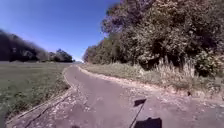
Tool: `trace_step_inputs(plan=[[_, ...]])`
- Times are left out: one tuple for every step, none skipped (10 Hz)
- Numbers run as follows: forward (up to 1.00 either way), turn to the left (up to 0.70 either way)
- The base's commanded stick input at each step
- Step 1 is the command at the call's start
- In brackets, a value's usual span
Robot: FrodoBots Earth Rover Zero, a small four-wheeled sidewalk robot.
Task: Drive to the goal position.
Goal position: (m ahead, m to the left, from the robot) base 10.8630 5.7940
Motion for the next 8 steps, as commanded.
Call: trace_step_inputs(plan=[[0.70, 0.35], [0.70, 0.35], [0.70, 0.35], [0.70, 0.35], [0.70, 0.34], [0.70, 0.29], [0.70, 0.16], [0.70, 0.00]])
